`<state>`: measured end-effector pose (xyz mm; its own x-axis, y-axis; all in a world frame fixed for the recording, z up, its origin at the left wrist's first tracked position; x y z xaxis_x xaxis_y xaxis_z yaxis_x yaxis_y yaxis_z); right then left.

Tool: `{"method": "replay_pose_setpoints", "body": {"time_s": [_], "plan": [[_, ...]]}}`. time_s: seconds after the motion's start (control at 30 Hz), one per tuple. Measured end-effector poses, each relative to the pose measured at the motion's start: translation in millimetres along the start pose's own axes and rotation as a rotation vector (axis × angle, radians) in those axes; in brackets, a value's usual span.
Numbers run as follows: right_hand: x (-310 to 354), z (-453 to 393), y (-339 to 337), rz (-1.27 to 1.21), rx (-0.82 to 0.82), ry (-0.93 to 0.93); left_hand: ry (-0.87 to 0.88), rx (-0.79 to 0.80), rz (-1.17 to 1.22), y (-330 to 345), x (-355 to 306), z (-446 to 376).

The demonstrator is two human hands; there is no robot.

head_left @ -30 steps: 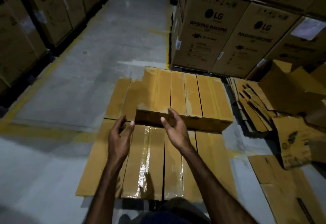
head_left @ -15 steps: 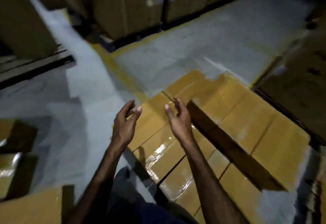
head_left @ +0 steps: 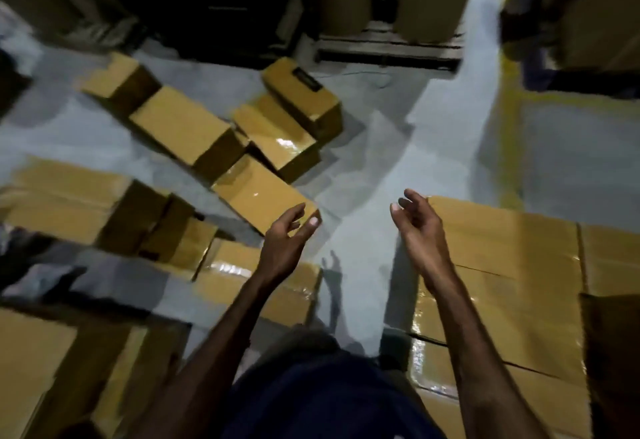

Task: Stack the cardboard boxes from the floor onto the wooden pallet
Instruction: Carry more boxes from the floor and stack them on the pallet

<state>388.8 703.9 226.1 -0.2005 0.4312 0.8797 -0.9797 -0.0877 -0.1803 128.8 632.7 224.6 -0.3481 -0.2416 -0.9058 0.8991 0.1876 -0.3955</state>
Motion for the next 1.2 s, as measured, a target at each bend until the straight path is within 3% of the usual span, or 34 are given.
{"method": "replay_pose_setpoints", "body": {"time_s": [0.13, 0.33, 0.73, 1.2], "plan": [[7, 19, 46, 0.157, 0.145, -0.024, -0.044, -0.094, 0.004, -47, 44, 29], [11, 41, 116, 0.334, 0.22, -0.059, -0.12, -0.258, 0.13, -93, 98, 64], [0, 72, 272, 0.548, 0.368, -0.074, -0.226, -0.348, 0.211, -202, 197, 102], [-18, 21, 398, 0.772, 0.689, -0.069, -0.529, -0.574, 0.345, -204, 261, 117]]}}
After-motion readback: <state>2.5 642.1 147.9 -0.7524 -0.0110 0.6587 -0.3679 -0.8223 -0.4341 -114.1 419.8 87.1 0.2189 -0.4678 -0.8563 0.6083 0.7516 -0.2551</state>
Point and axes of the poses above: each hand's wrist, its own z-axis away from the middle knuckle, its own y-axis out of the palm, x = y × z, the point moved 5 cm from there along -z, towards the middle knuckle, and after that the axes turned 9 degrees about y, right-handed, at the moved point
